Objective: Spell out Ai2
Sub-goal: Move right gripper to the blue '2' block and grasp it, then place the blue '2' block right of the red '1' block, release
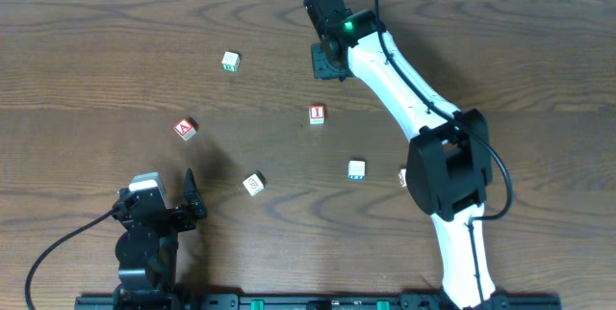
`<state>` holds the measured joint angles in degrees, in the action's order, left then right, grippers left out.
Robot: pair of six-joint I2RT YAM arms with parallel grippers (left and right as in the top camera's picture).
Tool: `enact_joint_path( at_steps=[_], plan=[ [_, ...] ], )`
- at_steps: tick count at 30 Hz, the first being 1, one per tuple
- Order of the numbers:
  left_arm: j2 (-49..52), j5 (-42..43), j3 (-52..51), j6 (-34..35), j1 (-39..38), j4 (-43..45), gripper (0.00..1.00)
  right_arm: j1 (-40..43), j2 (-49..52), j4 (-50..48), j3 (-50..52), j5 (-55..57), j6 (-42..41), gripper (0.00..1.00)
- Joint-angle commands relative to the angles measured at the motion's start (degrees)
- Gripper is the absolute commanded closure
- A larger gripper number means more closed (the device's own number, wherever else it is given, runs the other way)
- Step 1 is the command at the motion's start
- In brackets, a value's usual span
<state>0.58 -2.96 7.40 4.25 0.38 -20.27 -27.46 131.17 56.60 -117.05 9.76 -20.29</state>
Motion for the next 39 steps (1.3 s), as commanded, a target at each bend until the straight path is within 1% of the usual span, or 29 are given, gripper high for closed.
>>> enact_joint_path(
  at_steps=[1, 3, 7, 10, 13, 17, 22, 39],
  plan=[
    [-0.3, 0.0, -1.2, -0.2, 0.3, -0.4, 0.05, 0.2, -4.2, -0.2, 0.0, 2.3, -1.9, 0.99],
    [-0.3, 0.0, -1.2, -0.2, 0.3, -0.4, 0.05, -0.3, -7.6, -4.7, 5.1, 3.4, -2.4, 0.99],
    [-0.3, 0.0, -1.2, -0.2, 0.3, -0.4, 0.05, -0.3, -15.5, -15.6, 20.9, 3.2, -6.0, 0.99],
    [-0.3, 0.0, -1.2, -0.2, 0.3, -0.4, 0.05, 0.1, -17.7, -20.2, 27.8, 0.5, -6.3, 0.99],
    [-0.3, 0.0, -1.2, -0.2, 0.3, -0.4, 0.05, 0.1, -17.8, -23.3, 32.0, -0.2, -9.3, 0.99],
    [-0.3, 0.0, -1.2, -0.2, 0.3, -0.4, 0.05, -0.4, -17.8, -26.9, 35.1, -1.6, -9.9, 0.99],
    [-0.3, 0.0, -1.2, -0.2, 0.3, -0.4, 0.05, -0.5, -17.6, -28.2, 37.6, -4.3, -11.0, 0.99],
    [-0.3, 0.0, -1.2, -0.2, 0.3, -0.4, 0.05, -0.8, -17.6, -24.9, 38.6, -8.3, -9.4, 0.99]
  ],
)
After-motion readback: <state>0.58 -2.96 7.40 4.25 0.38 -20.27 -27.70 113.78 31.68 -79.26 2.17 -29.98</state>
